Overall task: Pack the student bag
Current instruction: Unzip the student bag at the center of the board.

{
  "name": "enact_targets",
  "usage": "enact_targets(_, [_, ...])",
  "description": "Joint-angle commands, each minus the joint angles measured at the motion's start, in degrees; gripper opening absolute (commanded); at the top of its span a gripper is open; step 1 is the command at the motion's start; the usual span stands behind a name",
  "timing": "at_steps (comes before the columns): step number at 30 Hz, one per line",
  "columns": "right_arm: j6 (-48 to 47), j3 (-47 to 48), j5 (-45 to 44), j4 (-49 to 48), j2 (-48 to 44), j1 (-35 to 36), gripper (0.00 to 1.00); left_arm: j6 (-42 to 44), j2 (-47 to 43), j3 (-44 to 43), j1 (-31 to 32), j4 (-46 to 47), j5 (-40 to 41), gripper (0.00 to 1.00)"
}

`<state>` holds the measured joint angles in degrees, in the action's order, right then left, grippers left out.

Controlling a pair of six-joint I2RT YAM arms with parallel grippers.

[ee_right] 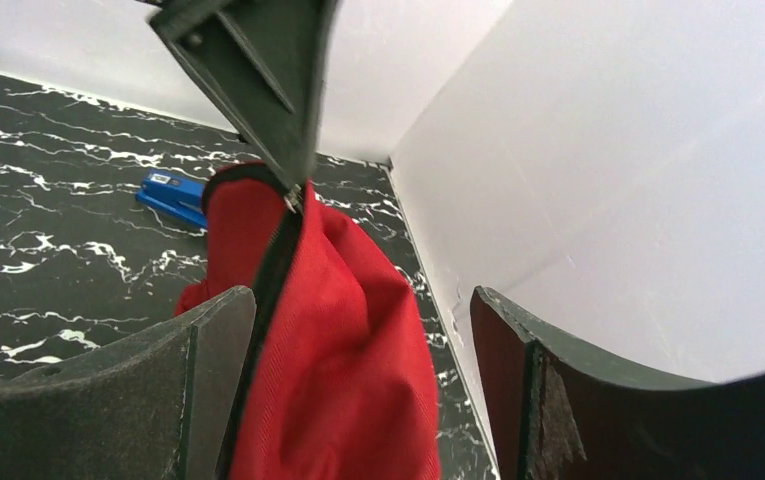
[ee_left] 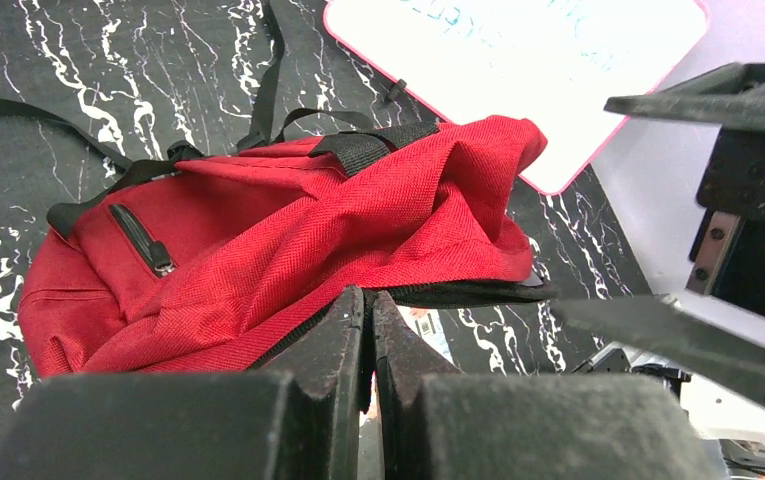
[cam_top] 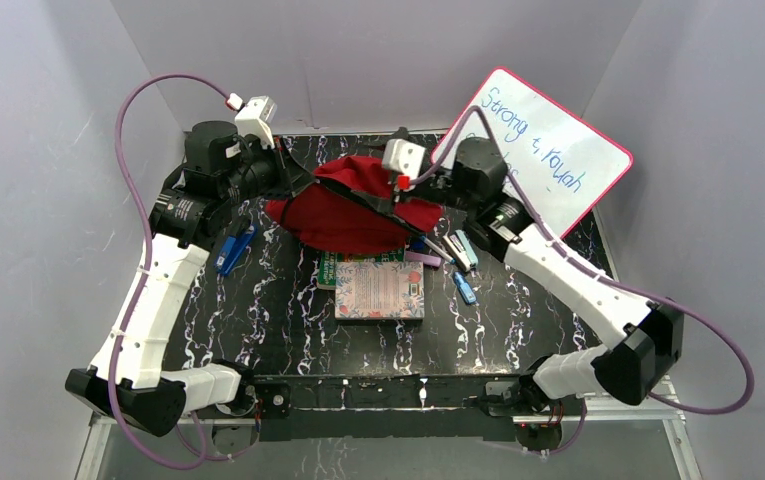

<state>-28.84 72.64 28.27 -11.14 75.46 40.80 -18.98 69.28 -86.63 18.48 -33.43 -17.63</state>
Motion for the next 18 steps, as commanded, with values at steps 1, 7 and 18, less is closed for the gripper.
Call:
enact_targets(1, [-8.44, 5.27, -2.68, 1.91, 2.84, 5.26, 0.87, -0.76, -1.16, -0.12, -0.32, 2.49, -2.18, 0.0])
enact_targets(7, [-11.25, 5.68, -12.7, 2.24, 6.14, 11.55, 0.88, -1.36, -1.07, 0.01, -0.36, 2.75, -2.18, 0.0])
enact_targets(18, [-16.38, 3.44, -32.89, -1.51, 8.12, 14.05, 0.78, -1.67, -1.22, 0.45, -0.29, 2.76, -2.5, 0.0])
